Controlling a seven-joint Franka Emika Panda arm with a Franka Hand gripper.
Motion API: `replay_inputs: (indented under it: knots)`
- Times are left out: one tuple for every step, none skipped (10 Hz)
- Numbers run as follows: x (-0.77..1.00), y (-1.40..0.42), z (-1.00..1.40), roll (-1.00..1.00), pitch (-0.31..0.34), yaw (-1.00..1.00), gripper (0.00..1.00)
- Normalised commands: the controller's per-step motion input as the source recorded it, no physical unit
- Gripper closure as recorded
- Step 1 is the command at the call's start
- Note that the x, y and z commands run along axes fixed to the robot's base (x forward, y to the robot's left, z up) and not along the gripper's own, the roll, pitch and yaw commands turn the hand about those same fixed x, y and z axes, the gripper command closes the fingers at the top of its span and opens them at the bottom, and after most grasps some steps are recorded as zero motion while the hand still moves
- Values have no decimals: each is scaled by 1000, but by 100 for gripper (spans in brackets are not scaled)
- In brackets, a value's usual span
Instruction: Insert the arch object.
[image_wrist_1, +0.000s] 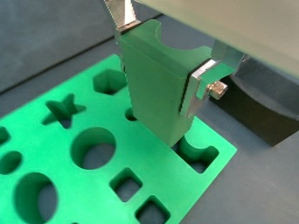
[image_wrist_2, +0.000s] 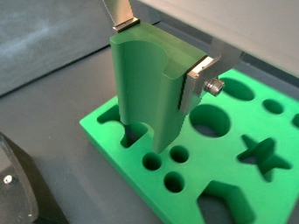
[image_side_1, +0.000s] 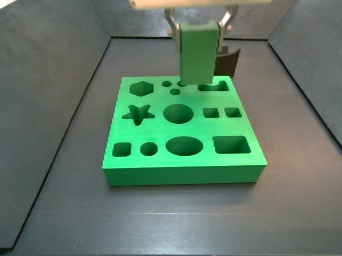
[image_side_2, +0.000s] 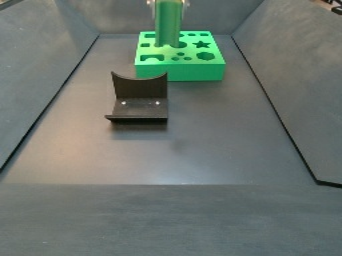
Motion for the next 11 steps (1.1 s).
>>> replay_inputs:
  knots:
    - [320, 109, -391, 54, 9, 0, 100]
    - [414, 74, -331, 60, 43, 0, 100]
    - [440, 91, -309, 94, 59, 0, 100]
    - [489, 97, -334, 110, 76, 0, 100]
    - [503, 80, -414, 109, 73, 0, 100]
    - [460, 69, -437, 71, 64, 0, 100]
    - [380, 0, -417, 0, 64, -169, 100]
    - [237, 0, -377, 0, 46, -360, 100]
    - [200, 0, -369, -13, 49, -411, 100]
    - [186, 0, -471, -27, 31, -363, 100]
    - [134, 0, -574, 0, 0, -223, 100]
